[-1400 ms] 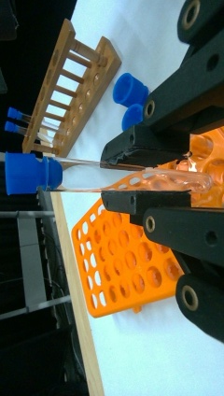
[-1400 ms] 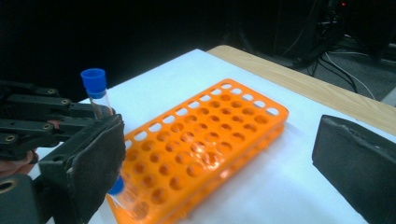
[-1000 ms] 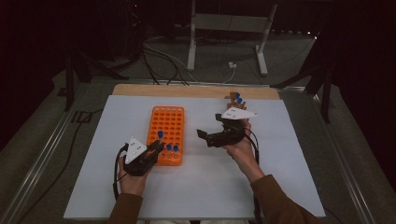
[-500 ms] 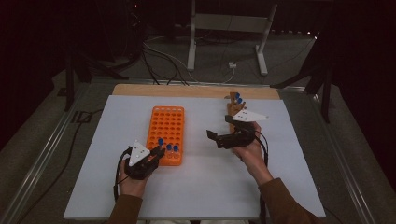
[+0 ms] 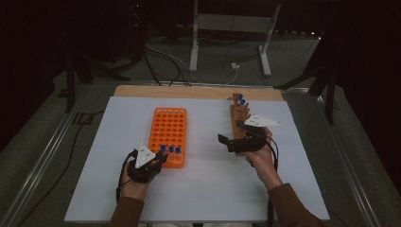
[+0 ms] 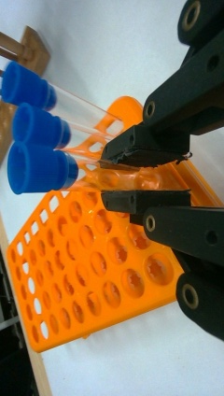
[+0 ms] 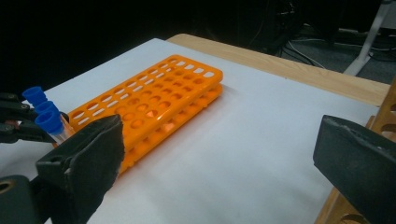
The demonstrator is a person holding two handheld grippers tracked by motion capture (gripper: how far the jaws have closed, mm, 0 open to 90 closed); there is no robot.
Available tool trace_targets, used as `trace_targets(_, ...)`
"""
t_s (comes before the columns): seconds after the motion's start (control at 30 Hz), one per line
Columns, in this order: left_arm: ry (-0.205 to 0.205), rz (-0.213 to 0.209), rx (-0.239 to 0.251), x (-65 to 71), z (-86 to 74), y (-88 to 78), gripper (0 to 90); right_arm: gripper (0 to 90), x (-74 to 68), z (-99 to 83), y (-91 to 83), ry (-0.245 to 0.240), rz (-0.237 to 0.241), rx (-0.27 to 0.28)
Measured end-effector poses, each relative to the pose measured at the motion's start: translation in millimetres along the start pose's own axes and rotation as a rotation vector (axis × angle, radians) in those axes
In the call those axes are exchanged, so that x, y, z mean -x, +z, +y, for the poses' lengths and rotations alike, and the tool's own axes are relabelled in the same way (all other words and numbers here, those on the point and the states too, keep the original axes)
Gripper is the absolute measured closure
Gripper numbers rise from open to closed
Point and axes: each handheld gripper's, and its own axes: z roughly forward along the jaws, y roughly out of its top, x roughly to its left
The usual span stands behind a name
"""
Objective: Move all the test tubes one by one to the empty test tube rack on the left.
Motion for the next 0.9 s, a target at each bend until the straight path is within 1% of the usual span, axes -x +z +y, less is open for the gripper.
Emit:
trace_targets(0.13,0.016,0.004,-0.026,1.3,-0.7,2.7,78.5,2.2,0.9,-0.3,-0.5,-0.003,-0.003,-0.002)
trace_targets(0.23,0.021,0.002,-0.033,1.8,-0.5,3.2,78.5,2.2,1.5,-0.2,-0.6,-0.005,-0.005,-0.003)
trace_targets(0.43,0.012,-0.005,-0.033,0.5,-0.7,3.1,78.4,2.2,1.2,1.3,-0.7,-0.012,-0.013,-0.008)
trace_targets(0.5,-0.004,-0.013,-0.030,-1.2,-1.5,2.5,77.4,2.2,0.8,2.3,-0.8,-0.021,-0.017,-0.007)
trace_targets(0.53,-0.012,-0.015,-0.027,-2.6,-1.9,2.3,75.7,2.2,0.6,2.9,-0.9,-0.022,-0.019,-0.006)
trace_targets(0.57,-0.019,-0.016,-0.030,-4.3,-2.3,1.6,71.8,2.2,0.6,3.6,-1.1,-0.024,-0.019,-0.006)
trace_targets(0.6,-0.030,-0.024,-0.028,-6.3,-2.9,1.1,69.7,2.2,1.0,4.1,-1.2,-0.026,-0.020,-0.006)
trace_targets(0.67,-0.041,-0.021,-0.015,-9.3,-3.9,-1.7,65.1,2.2,1.6,5.2,-1.1,-0.022,-0.024,-0.004)
trace_targets(0.83,-0.088,-0.049,0.053,-18.5,-3.4,-11.4,53.2,2.2,3.4,10.4,-2.3,-0.033,-0.036,-0.006)
trace_targets(0.9,-0.112,-0.066,0.075,-22.5,-2.6,-14.8,49.0,2.2,3.7,13.5,-3.2,-0.041,-0.044,-0.006)
